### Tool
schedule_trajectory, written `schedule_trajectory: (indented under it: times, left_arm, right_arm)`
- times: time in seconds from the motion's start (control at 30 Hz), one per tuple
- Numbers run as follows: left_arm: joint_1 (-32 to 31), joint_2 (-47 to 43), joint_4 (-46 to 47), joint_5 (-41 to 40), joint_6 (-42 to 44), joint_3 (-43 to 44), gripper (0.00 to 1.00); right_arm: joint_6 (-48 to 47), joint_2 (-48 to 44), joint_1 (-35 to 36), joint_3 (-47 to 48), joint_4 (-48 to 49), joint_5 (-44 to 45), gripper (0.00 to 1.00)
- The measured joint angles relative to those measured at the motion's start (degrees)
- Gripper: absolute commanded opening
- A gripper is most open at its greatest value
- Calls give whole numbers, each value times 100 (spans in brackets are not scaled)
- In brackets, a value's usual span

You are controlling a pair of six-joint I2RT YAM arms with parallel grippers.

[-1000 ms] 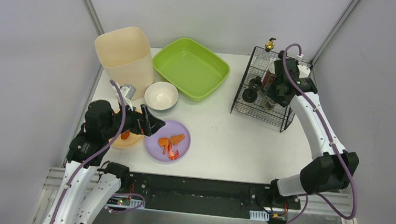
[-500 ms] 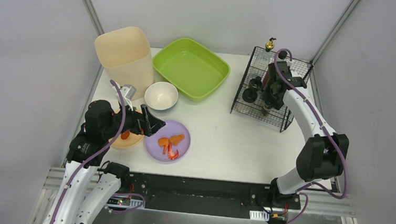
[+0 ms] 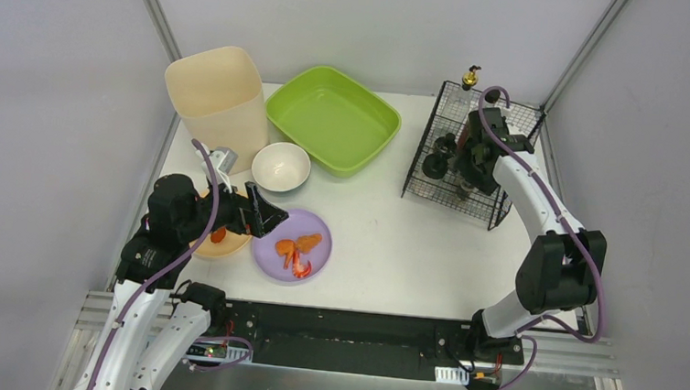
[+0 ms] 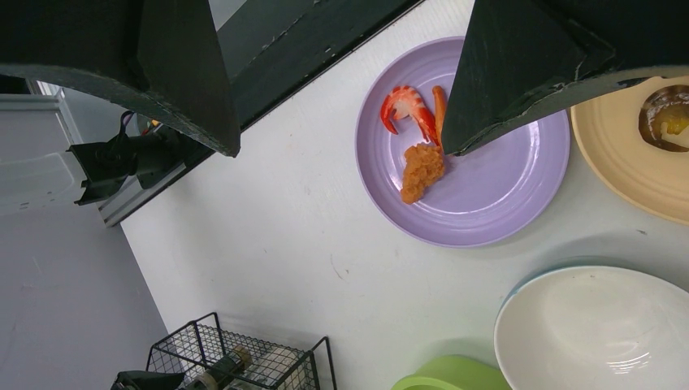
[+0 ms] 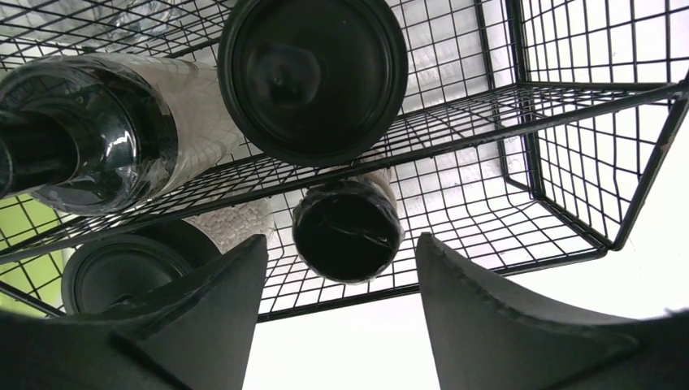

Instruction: Clear the kitchen counter

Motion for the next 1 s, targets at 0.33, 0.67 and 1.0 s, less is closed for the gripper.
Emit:
schedule_trajectory:
  times: [0.33, 0.67, 1.0]
  left_arm:
    - [0, 0, 2, 0, 0, 0, 100]
    - [0, -2, 2, 0, 0, 0, 100]
    - [0, 0, 2, -2, 0, 0, 100]
  right_arm:
    - [20, -562, 35, -83, -111, -120, 75]
    - [50, -2061, 789, -1110, -186, -101, 76]
    - [481, -2225, 1720, -2284, 487, 46, 77]
